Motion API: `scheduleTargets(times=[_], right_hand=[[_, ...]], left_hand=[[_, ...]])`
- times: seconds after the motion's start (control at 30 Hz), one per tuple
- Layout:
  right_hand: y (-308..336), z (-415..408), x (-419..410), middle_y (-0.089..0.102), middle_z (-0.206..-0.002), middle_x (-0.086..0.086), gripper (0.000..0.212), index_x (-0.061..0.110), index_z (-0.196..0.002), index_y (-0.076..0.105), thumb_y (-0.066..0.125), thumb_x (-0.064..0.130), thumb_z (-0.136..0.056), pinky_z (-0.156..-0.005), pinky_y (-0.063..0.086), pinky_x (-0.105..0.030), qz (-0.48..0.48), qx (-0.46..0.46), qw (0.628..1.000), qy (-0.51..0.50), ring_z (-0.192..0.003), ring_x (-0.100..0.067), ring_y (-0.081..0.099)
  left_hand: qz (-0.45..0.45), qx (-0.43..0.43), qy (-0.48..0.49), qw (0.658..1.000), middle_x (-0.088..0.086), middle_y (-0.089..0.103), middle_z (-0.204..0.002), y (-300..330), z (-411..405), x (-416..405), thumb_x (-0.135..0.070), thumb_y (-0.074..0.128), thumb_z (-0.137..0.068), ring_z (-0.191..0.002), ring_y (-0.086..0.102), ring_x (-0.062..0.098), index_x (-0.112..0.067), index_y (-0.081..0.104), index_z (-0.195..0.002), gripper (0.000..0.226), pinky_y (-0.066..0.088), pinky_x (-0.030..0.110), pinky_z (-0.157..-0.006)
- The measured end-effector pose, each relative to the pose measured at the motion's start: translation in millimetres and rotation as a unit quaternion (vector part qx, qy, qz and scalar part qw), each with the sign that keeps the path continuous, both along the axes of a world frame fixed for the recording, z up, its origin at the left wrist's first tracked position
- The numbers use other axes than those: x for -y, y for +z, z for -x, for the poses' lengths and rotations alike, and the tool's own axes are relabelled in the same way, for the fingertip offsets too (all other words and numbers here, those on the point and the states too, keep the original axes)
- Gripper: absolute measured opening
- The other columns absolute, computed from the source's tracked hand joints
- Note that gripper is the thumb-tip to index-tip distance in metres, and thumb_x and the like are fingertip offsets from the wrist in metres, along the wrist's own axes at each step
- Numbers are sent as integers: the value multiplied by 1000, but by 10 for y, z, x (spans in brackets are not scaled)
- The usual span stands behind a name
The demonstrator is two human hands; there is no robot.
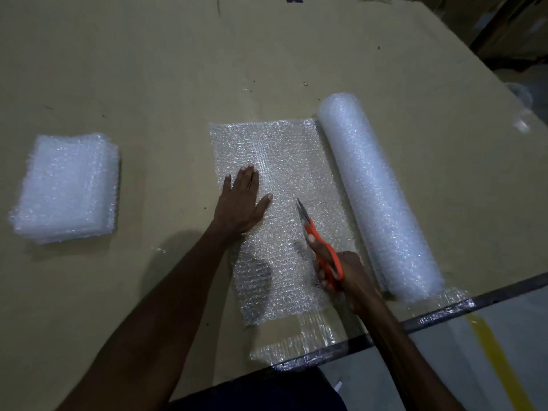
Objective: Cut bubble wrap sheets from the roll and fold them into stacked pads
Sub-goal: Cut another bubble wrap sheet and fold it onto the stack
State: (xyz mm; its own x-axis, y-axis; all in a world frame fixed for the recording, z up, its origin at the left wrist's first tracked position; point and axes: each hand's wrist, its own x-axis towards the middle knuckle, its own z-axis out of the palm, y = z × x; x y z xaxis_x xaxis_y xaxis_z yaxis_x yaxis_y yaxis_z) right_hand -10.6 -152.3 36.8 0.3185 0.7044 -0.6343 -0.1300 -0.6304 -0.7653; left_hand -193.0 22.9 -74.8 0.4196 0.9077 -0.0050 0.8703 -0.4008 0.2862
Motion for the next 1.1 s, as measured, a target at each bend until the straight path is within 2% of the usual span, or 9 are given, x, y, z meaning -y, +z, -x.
scheduleTargets(times=[0.17, 0.33, 0.5, 0.7, 0.8, 0.97, 1.1], right_hand=[[-50, 38, -195, 53, -54, -9, 53, -4, -83, 71, 86, 46, -75, -38, 34, -16, -4, 0, 1000, -1, -38, -13, 44], [-86, -15, -263, 56, -55, -14, 53, 0, -69, 67, 87, 49, -74, -38, 36, -18, 1, 31, 999, 31, -37, -15, 48], [-141, -55, -212, 54, -57, -17, 52, -4, -80, 68, 87, 44, -73, -39, 33, -19, -3, 22, 999, 30, -38, -16, 46], [-186, -32, -338, 59, -57, -15, 61, 2, -69, 68, 88, 59, -64, -42, 39, -22, -4, 44, 998, 39, -42, -19, 51], [-204, -35, -381, 58, -54, -15, 61, 0, -65, 66, 88, 57, -63, -40, 38, -21, -7, 34, 998, 44, -39, -17, 50], [-256, -63, -317, 57, -64, -22, 61, -3, -74, 69, 91, 53, -65, -44, 36, -23, -16, 11, 999, 39, -43, -21, 48], [-207, -40, -374, 59, -60, -16, 63, 2, -72, 69, 88, 61, -64, -44, 38, -21, -2, 27, 999, 39, -44, -19, 50]], left_hand=[[1, 3, 0, 1000, 12, 7, -167, -18, 6, -1, -61, 12, -100, -154, 3, 25, -6, 14, -158, 81, 3, 52, -124], [1, 6, -2, 1000, 11, 6, -167, -13, 9, -2, -62, 12, -100, -154, 2, 25, -6, 13, -158, 81, 3, 52, -124], [-2, 9, -6, 1000, 12, 6, -167, -34, 18, 6, -61, 14, -101, -154, 2, 24, -6, 12, -158, 80, 1, 50, -124], [3, 7, -2, 1000, 11, 5, -167, -9, 15, 20, -61, 13, -100, -154, 1, 23, -6, 11, -159, 80, -1, 48, -123], [10, 9, 1, 1000, 11, 4, -167, 12, 18, 40, -61, 12, -99, -154, 0, 23, -6, 10, -159, 81, -3, 47, -124], [26, 14, 0, 1000, 10, -2, -167, 31, 45, 59, -62, 12, -99, -154, -5, 22, -6, 5, -159, 82, -5, 47, -124], [28, 19, -1, 999, 10, -4, -167, 60, 35, 28, -62, 17, -102, -154, -7, 22, -6, 3, -159, 81, -6, 48, -123]])
